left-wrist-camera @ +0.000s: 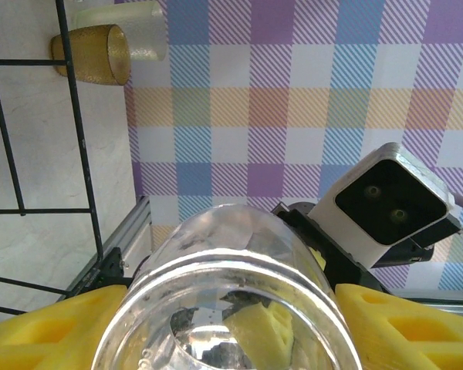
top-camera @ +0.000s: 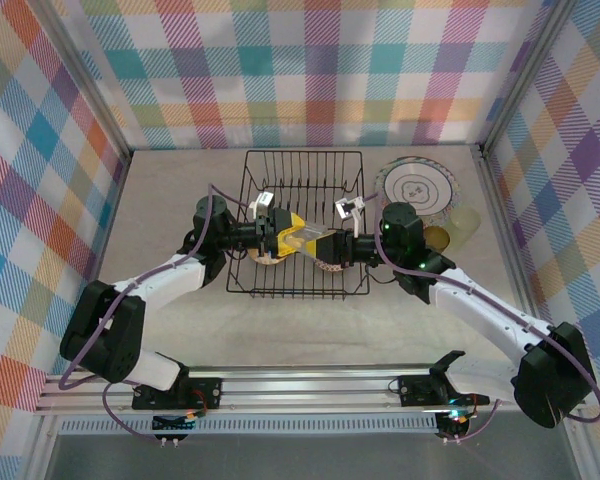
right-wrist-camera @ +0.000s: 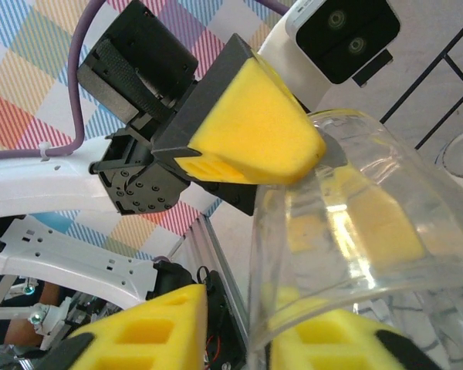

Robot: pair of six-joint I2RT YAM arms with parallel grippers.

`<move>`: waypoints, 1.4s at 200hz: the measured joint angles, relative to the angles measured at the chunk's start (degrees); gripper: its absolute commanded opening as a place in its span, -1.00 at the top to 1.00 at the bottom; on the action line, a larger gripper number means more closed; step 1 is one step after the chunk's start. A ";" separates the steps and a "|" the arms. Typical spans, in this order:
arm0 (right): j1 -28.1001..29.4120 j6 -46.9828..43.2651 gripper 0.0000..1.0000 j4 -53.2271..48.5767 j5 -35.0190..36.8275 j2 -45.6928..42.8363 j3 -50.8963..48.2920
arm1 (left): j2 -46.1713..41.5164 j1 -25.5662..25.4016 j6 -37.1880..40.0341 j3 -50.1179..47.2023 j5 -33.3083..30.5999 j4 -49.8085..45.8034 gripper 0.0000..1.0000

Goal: Unload the mixed dishes from the dish rack

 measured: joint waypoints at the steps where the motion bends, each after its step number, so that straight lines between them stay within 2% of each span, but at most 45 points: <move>1: 0.00 0.09 0.64 0.07 0.02 0.00 -0.02 | 0.00 0.00 -0.02 0.00 0.00 0.04 -0.31; 41: 0.00 1.11 1.00 0.98 0.74 0.55 -0.44 | 0.42 0.11 -1.27 -0.79 -0.04 2.51 -0.33; 70: 0.00 1.38 1.00 1.33 1.22 0.59 -0.87 | 0.83 0.11 -1.73 -1.25 -0.17 3.63 -0.45; 92: 0.13 1.38 1.00 1.84 0.72 0.59 -0.98 | 0.96 0.11 -2.34 -1.49 -0.68 5.09 -0.63; 99: 0.13 1.36 1.00 2.01 0.55 0.55 -0.98 | 1.07 0.11 -2.73 -1.51 -1.03 5.77 -0.94; 102: 0.13 1.33 1.00 2.05 0.50 0.52 -0.98 | 1.09 0.11 -2.62 -1.51 -1.18 6.16 -1.00; 181: -0.02 -1.77 1.00 -3.56 4.22 -5.88 -0.96 | 1.14 0.79 -8.37 -1.81 -2.80 18.99 -1.00; 208: -0.74 -4.50 1.00 -13.49 9.55 -7.72 2.45 | 0.57 1.11 -7.80 -1.81 -2.86 18.86 -1.00; 243: -2.91 -7.50 1.00 -27.76 20.06 -7.76 9.51 | -4.33 1.14 -1.33 -1.79 -3.26 11.26 -1.00; 261: -4.33 -8.61 1.00 -35.12 25.73 -7.85 12.57 | -9.46 1.11 6.84 -0.90 -4.17 -0.92 -1.00; 280: -6.95 -9.66 1.00 -42.97 30.80 -7.65 15.80 | -15.45 1.05 20.13 3.10 -8.07 -19.10 -0.99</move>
